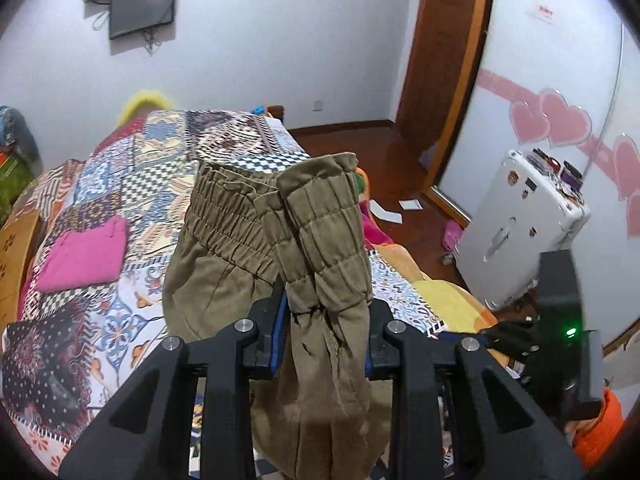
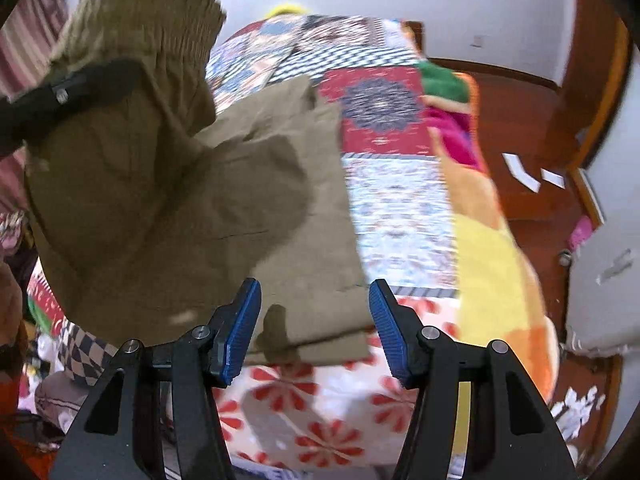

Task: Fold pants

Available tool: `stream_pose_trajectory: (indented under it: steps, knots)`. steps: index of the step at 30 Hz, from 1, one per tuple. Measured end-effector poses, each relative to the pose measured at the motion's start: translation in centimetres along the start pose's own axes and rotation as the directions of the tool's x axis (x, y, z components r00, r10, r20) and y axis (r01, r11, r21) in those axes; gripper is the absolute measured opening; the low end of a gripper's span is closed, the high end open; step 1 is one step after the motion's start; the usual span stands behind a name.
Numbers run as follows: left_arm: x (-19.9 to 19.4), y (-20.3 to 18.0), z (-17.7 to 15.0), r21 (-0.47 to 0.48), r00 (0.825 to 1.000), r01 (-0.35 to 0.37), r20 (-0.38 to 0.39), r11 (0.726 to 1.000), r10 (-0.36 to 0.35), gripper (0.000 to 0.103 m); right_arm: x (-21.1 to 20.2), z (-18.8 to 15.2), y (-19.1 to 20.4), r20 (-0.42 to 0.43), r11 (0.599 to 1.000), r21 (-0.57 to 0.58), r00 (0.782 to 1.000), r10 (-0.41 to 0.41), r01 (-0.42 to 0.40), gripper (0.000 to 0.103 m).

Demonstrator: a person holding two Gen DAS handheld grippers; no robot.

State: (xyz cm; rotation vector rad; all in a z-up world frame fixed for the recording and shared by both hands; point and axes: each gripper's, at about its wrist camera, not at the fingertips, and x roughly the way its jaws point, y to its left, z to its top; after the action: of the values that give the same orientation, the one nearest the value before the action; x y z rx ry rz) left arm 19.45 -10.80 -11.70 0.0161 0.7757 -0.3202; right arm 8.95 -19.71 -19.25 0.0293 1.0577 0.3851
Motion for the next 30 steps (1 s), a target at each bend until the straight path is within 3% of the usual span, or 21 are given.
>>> stream_pose_trajectory:
  steps: [8,20,22,26,30]
  knots:
    - [4.4,-2.4,0.2,0.040,0.992,0.063,-0.116,0.997,-0.058,0.028,-0.6,-1.1,-3.7,-0.001,0.994,0.103,0.999,-0.046,0.046,0.053]
    - [10.0,-5.6,-3.2,0.144,0.941,0.115,-0.334,0.983,-0.061,0.030,-2.5,-2.2,-6.0,0.036,0.978,0.198,0.996,-0.077,0.068,0.053]
    - [10.2,-5.9,-3.5,0.157,0.936,0.120,-0.348,0.980,-0.059,0.034,-2.6,-2.1,-6.1,0.039,0.976,0.203,0.996,-0.082,0.073,0.053]
    - [10.0,-5.9,-3.9,0.119,0.914,0.187,-0.385,0.975,-0.128,0.064,-2.7,-2.0,-6.2,0.047,0.976,0.207,0.995,-0.084,0.073,0.053]
    - [9.1,-6.0,-4.2,0.114,0.912,0.213,-0.380,0.970,-0.156,0.067,-3.0,-1.8,-6.0,0.057,0.976,0.204,0.994,-0.093,0.080,0.053]
